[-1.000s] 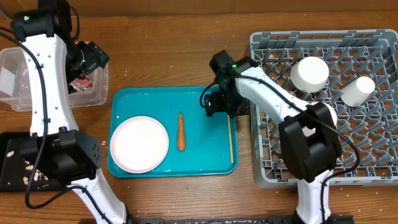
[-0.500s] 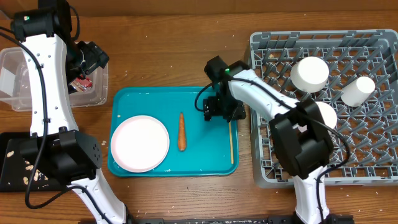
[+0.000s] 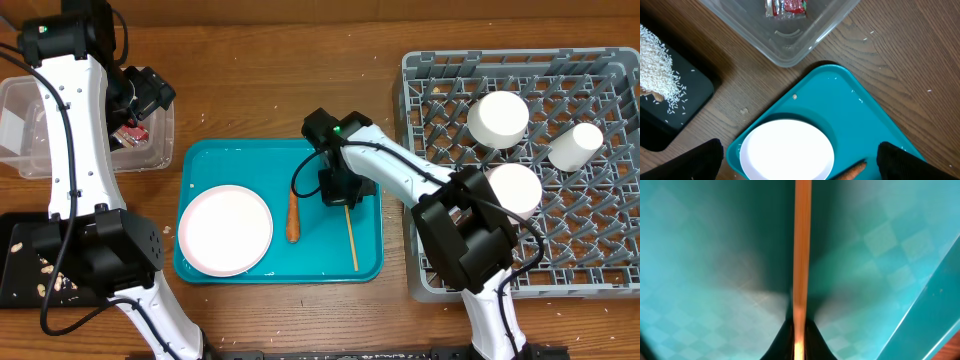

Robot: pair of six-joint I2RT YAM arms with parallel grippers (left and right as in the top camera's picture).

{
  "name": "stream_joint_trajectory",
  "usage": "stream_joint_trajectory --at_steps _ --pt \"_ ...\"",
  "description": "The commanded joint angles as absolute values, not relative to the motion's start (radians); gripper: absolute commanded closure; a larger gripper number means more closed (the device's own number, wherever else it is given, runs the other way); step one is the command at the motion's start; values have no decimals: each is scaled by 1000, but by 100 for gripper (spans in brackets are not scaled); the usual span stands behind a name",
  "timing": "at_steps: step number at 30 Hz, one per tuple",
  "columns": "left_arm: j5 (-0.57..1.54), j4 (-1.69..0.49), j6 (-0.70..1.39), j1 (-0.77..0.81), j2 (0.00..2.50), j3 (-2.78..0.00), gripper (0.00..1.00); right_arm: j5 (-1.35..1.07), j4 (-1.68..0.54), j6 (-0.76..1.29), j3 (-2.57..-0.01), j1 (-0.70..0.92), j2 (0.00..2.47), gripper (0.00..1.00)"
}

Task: Sort waste into correct bins and load items into the dishwasher
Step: 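Carry the second chopstick to the rack and release it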

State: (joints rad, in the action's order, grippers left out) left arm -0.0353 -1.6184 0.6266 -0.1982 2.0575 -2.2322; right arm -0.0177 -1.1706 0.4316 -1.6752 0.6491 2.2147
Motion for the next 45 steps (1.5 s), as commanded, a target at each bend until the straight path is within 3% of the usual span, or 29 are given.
stream_joint_trajectory --at_steps 1,12,17,24,30,38,39,42,45 --pt "-48 -1617 636 -195 2048 -2254 0 -16 -1208 446 -1738 639 2265 96" --pt "-48 -1617 636 -195 2048 -2254 0 123 -1555 437 -2192 459 2223 96" --pt "-48 -1617 636 -195 2048 -2254 0 146 -1619 317 -2327 314 2178 96" --pt "-48 -1617 636 -196 2048 -2254 0 40 -1550 169 -2297 147 2170 96" --pt "-48 -1617 636 -196 2048 -2254 0 -22 -1466 145 -2193 128 2170 95" --pt "-48 -1617 636 -196 2048 -2254 0 -25 -1430 149 -2127 164 2170 80" --pt "-48 -1617 636 -196 2048 -2254 0 -25 -1430 150 -2127 167 2169 76" --pt "-48 -1617 636 -196 2048 -2254 0 -24 -1439 167 -2128 171 2169 46" --pt "-48 -1617 636 -196 2048 -2254 0 -25 -1459 246 -2138 171 2167 38"
